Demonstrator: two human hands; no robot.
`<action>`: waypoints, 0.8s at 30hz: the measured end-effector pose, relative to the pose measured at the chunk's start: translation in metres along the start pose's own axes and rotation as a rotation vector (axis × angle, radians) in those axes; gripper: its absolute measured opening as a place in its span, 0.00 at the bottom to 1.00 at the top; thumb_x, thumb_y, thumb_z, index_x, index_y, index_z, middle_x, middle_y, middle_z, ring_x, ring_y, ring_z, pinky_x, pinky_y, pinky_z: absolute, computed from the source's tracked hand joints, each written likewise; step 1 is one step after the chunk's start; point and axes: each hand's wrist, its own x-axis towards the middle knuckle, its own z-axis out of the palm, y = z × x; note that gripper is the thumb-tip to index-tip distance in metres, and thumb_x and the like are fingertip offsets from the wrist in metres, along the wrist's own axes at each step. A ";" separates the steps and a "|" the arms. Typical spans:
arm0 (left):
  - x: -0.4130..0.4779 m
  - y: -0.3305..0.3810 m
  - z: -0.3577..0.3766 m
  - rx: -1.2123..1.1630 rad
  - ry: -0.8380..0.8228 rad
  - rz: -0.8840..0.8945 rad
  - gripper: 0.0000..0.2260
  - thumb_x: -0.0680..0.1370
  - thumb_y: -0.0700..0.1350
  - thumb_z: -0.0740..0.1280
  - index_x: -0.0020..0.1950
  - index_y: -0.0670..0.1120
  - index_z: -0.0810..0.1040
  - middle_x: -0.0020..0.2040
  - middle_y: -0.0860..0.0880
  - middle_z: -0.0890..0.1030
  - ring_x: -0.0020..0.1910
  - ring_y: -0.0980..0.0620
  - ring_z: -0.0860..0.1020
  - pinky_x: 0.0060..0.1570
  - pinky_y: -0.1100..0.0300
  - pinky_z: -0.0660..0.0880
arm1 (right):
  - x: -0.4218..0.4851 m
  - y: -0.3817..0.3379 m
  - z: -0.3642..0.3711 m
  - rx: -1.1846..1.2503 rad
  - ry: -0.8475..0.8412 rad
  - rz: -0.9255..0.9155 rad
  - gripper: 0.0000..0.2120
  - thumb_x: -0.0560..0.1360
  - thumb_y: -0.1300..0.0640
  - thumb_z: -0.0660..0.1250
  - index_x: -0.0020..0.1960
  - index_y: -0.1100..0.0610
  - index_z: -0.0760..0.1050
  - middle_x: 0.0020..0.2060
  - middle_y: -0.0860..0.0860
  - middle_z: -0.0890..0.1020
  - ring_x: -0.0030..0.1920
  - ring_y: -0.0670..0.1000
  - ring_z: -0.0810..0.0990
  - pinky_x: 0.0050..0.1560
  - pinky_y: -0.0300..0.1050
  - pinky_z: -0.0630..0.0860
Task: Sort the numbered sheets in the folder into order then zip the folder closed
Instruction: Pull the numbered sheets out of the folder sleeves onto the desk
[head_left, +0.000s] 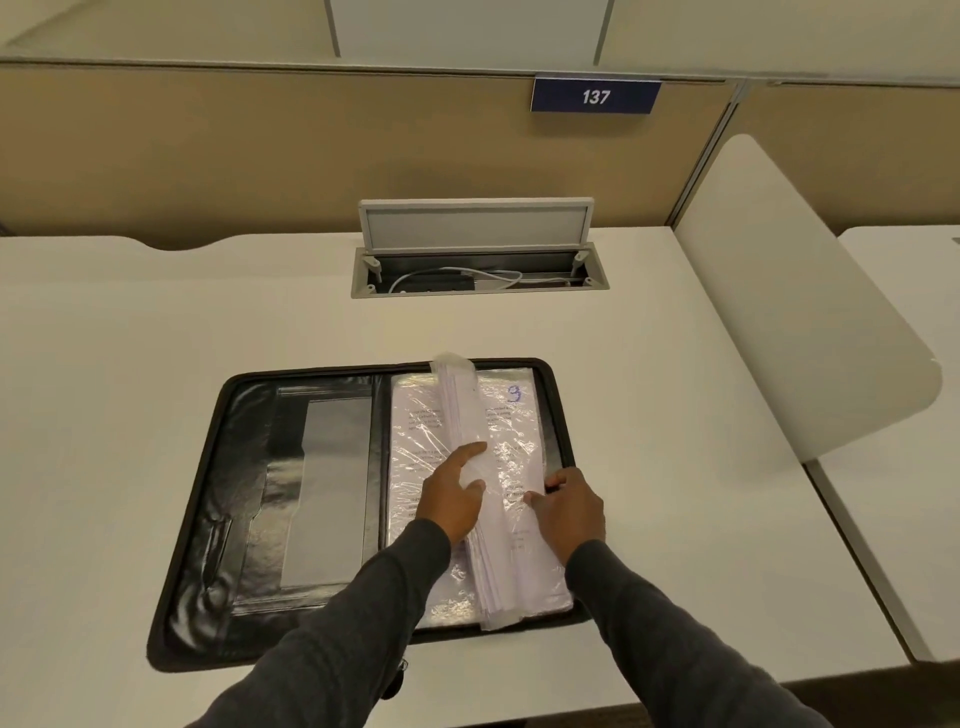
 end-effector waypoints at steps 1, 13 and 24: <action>-0.001 0.001 0.000 -0.001 0.005 0.001 0.19 0.80 0.36 0.63 0.66 0.55 0.75 0.66 0.50 0.73 0.60 0.50 0.73 0.63 0.56 0.74 | -0.002 -0.001 0.000 -0.011 0.016 -0.030 0.12 0.77 0.51 0.72 0.54 0.52 0.70 0.46 0.48 0.79 0.47 0.51 0.80 0.53 0.47 0.80; 0.009 0.011 0.003 0.073 0.123 -0.066 0.11 0.78 0.49 0.67 0.46 0.41 0.79 0.45 0.44 0.81 0.47 0.45 0.79 0.50 0.52 0.78 | -0.033 0.000 0.015 0.152 -0.057 -0.441 0.07 0.81 0.50 0.67 0.58 0.47 0.79 0.53 0.41 0.82 0.55 0.40 0.79 0.54 0.31 0.74; 0.017 0.001 -0.022 -0.360 0.078 -0.309 0.19 0.69 0.55 0.77 0.43 0.43 0.73 0.40 0.42 0.77 0.39 0.45 0.76 0.43 0.52 0.75 | -0.023 0.003 -0.011 0.499 -0.097 0.046 0.17 0.81 0.39 0.61 0.53 0.51 0.79 0.48 0.50 0.84 0.49 0.53 0.84 0.51 0.50 0.82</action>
